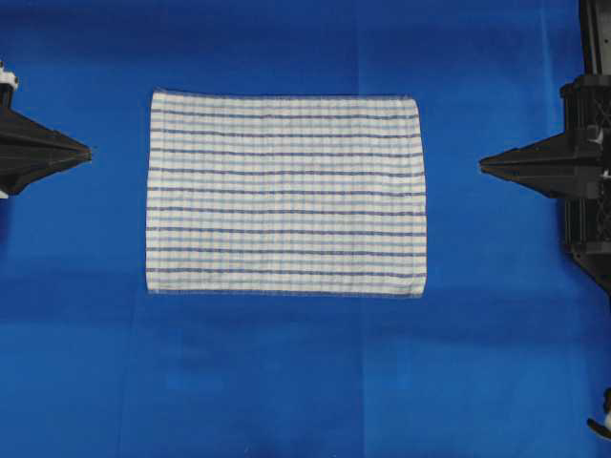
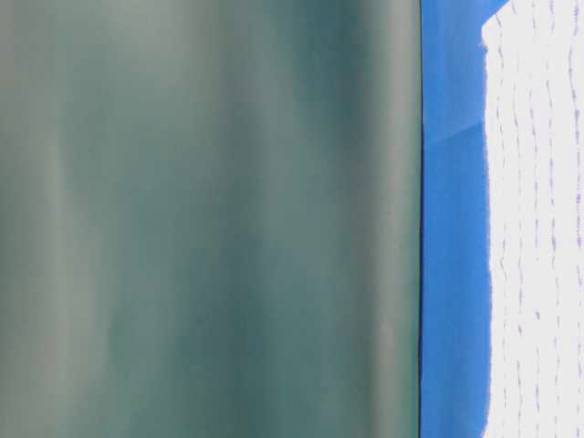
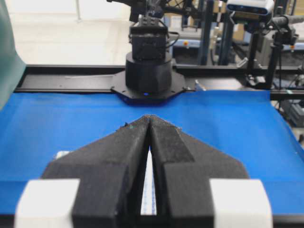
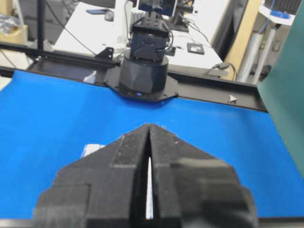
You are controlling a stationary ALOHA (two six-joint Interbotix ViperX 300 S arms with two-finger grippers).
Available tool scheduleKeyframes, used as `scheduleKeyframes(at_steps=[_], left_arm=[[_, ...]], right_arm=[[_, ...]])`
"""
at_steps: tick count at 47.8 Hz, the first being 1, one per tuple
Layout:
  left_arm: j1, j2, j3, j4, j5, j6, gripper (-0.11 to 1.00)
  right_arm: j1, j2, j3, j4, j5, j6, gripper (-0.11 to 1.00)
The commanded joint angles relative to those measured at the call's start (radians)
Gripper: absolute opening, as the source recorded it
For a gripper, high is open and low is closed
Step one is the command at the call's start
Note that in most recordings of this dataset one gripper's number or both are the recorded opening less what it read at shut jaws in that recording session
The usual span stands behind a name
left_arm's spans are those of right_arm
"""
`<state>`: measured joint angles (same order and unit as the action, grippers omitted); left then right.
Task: Fold the blue towel.
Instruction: 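Move both grippers to the towel's top corners and pinch them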
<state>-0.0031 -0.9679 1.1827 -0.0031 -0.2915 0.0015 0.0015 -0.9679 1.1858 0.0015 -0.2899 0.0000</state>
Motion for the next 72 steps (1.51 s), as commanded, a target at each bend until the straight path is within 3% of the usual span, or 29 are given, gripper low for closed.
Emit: scheduleKeyframes(at_steps=[1, 12, 32, 37, 45, 49, 53, 72], left_arm=[[0.005, 0.014, -0.012, -0.029, 0.006, 0.006, 0.00], [0.058, 0.029, -0.006, -0.029, 0.029, 0.011, 0.00], [0.287, 0.299, 0.003, -0.029, 0.048, 0.009, 0.02], [0.334, 0.376, -0.003, -0.035, 0.031, 0.006, 0.20], [0.408, 0.497, -0.005, -0.035, -0.021, 0.005, 0.64], [0.434, 0.555, -0.005, -0.035, -0.048, 0.006, 0.79], [0.459, 0.623, -0.005, -0.035, -0.084, 0.008, 0.82], [0.532, 0.871, -0.023, -0.035, -0.206, 0.008, 0.81]], right_arm=[[-0.009, 0.020, -0.032, 0.000, -0.006, -0.006, 0.01], [-0.103, 0.095, -0.069, 0.014, 0.123, 0.011, 0.01], [-0.357, 0.370, -0.069, 0.092, 0.124, 0.017, 0.03], [-0.390, 0.460, -0.071, 0.097, 0.106, 0.017, 0.15], [-0.422, 0.584, -0.075, 0.103, 0.051, 0.017, 0.51], [-0.440, 0.643, -0.077, 0.117, 0.025, 0.017, 0.69], [-0.465, 0.699, -0.075, 0.132, -0.012, 0.017, 0.77], [-0.486, 0.959, -0.101, 0.176, -0.167, 0.017, 0.75]])
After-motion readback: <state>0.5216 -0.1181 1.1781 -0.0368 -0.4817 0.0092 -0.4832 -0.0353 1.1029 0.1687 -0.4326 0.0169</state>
